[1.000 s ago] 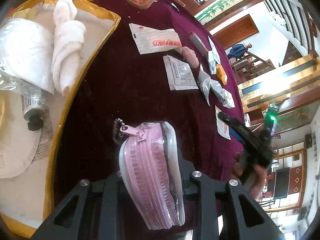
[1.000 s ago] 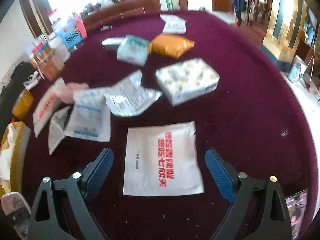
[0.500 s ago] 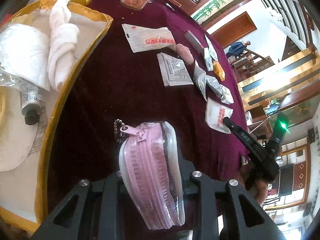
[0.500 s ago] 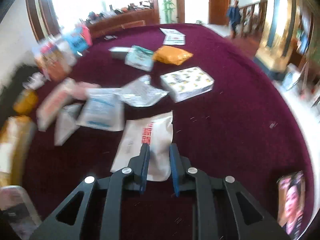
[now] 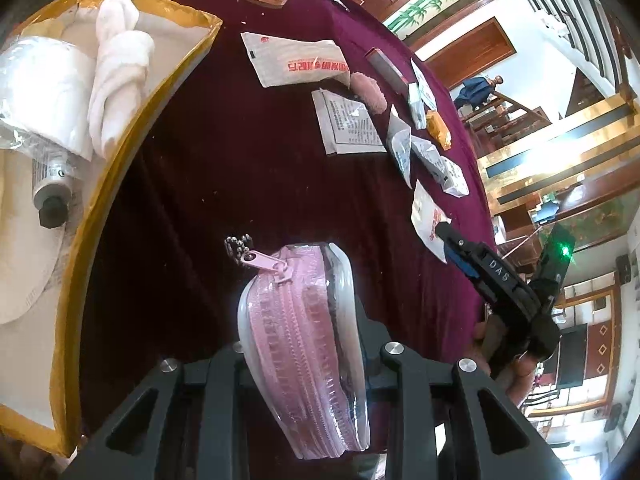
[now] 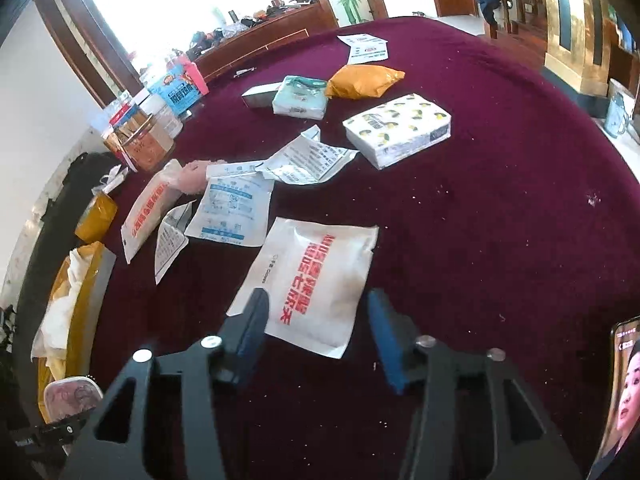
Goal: Organize soft objects
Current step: 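Grasp the white packet with red print with right tool while left holds the pouch, then carry the pouch with left tool and packet with right tool over the tray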
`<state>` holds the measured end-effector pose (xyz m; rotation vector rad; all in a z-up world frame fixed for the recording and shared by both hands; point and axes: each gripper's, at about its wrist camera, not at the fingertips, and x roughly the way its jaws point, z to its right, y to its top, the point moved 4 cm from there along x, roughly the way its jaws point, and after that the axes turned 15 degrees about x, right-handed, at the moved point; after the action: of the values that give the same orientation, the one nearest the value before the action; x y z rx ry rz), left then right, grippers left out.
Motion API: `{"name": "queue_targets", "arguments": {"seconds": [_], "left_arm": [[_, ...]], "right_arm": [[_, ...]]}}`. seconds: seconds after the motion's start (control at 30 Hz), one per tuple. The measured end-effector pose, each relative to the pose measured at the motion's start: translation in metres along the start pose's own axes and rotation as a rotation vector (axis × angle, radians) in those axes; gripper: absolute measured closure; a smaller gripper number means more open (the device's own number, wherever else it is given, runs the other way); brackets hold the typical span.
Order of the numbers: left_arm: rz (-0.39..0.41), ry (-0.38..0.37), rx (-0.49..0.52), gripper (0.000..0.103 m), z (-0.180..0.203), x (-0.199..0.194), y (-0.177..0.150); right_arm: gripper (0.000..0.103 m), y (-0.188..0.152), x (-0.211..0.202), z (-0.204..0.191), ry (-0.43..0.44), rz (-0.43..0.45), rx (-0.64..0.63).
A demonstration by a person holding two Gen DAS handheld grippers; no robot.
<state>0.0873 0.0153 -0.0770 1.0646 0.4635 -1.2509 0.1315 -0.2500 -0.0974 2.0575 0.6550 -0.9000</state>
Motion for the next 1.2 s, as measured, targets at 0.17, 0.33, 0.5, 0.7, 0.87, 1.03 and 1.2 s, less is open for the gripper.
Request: {"name": "queue_targets", "arguments": {"seconds": [0.17,0.33,0.5,0.7,0.87,1.03,1.2], "left_arm": [[-0.001,-0.007,-0.004,0.074,0.000,0.000,0.000],[0.010,-0.003,0.009,0.074,0.002,-0.004,0.000],[0.012,-0.005,0.011,0.074,0.001,-0.007,-0.002],[0.016,-0.018,0.012,0.074,0.001,-0.009,-0.002],[0.017,-0.027,0.007,0.074,0.001,-0.009,-0.003],[0.025,-0.028,0.021,0.074,0.004,-0.014,-0.005],[0.042,-0.046,0.007,0.074,0.002,-0.025,-0.003]], "right_arm": [[0.040,0.003,0.010,-0.014,-0.029,-0.020,-0.028],[0.020,0.007,0.025,-0.030,-0.104,-0.010,-0.067],[0.029,-0.001,0.038,-0.049,-0.266,0.041,-0.201],[0.055,-0.003,0.024,-0.038,-0.220,0.051,-0.186],[0.084,-0.008,0.001,-0.028,-0.167,0.060,-0.141],[0.089,-0.008,-0.004,-0.027,-0.114,0.064,-0.126],[0.090,-0.015,-0.025,-0.037,0.007,0.055,-0.112]]}}
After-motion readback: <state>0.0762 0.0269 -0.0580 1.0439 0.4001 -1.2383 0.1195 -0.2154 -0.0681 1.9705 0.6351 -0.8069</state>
